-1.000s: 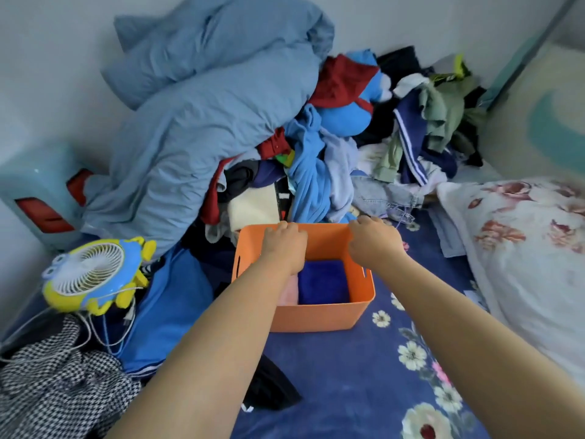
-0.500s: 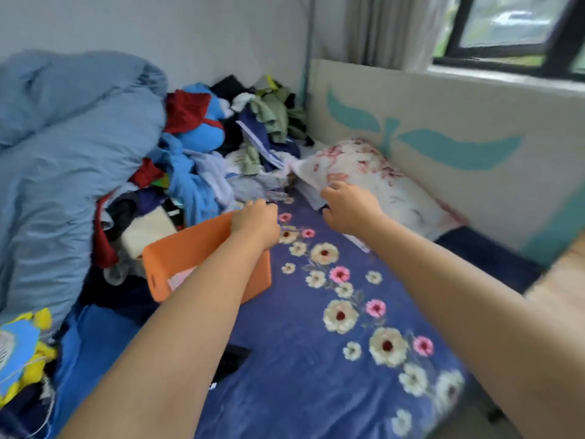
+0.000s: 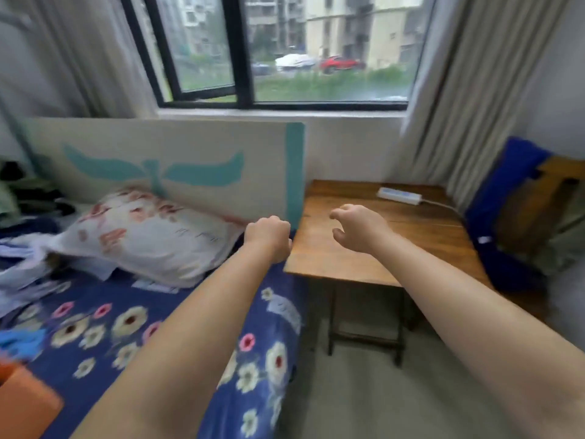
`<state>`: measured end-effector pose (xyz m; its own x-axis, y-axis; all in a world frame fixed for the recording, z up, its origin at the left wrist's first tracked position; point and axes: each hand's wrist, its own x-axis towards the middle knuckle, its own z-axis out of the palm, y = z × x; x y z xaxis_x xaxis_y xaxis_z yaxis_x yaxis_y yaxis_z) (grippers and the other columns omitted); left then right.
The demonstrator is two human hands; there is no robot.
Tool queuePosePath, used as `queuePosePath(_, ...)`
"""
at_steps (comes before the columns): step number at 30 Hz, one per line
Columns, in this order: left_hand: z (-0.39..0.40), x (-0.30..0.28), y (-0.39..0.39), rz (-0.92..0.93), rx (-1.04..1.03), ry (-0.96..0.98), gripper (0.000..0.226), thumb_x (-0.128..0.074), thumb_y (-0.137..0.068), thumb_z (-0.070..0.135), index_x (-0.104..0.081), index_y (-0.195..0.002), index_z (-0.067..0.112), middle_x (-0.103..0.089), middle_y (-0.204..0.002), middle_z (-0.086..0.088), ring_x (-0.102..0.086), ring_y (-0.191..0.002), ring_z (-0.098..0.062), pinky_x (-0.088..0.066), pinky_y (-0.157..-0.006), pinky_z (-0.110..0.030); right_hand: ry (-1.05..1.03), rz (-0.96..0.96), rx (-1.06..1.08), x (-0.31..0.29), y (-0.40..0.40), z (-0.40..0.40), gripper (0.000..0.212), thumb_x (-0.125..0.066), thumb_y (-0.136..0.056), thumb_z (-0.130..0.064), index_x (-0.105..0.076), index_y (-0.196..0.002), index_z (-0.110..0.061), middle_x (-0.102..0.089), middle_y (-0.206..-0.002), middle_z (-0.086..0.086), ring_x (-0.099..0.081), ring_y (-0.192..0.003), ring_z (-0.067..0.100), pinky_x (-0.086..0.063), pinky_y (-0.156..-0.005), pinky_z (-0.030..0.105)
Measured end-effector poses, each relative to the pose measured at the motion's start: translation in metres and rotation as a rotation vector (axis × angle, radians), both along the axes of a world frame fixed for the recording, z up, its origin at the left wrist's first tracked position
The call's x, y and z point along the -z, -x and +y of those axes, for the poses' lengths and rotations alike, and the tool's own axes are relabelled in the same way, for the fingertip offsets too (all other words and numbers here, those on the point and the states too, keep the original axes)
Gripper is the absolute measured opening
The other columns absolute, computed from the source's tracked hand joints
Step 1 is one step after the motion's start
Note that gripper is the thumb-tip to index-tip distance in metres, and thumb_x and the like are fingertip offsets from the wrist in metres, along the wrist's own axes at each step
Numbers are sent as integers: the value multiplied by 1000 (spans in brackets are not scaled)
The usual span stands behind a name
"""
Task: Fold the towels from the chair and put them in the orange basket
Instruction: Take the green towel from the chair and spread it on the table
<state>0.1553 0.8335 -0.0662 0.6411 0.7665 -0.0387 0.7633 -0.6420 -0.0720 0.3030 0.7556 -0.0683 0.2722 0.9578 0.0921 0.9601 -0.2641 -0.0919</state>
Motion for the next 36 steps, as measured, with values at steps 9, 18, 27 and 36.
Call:
queuePosePath(9, -45, 1, -251, -15, 273, 26, 29, -41, -94, 21, -58, -116, 12, -55, -124, -9, -54, -114, -28, -42, -77, -32, 62, 70, 280, -8, -227, -115, 39, -45, -94, -22, -47, -133, -13, -48, -138, 7, -48, -124, 24, -44, -101, 34)
queuePosePath(18, -56, -8, -453, -34, 442, 9, 26, -43, -91, 15, -61, -109, 9, -59, -117, -11, -57, -109, -31, -45, -76, -33, 48, 103, 538, -12, -418, -167, 38, -43, -95, -22, -47, -132, -13, -48, -139, 5, -49, -123, 23, -44, -97, 35)
queuePosePath(27, 17, -10, -624, -12, 588, -18, 29, -42, -93, 17, -60, -114, 9, -59, -122, -10, -56, -114, -31, -47, -83, -35, -16, 147, 724, -13, -566, -128, 36, -44, -95, -21, -51, -129, -12, -52, -136, 5, -51, -122, 21, -44, -98, 31)
queuePosePath(36, 46, 7, -761, 6, 701, 118, 32, -36, -97, 24, -56, -115, 7, -56, -123, -9, -55, -112, -27, -46, -84, -33, -63, 147, 831, 15, -685, -115, 29, -43, -95, -22, -59, -117, -11, -63, -116, 6, -60, -101, 21, -44, -73, 25)
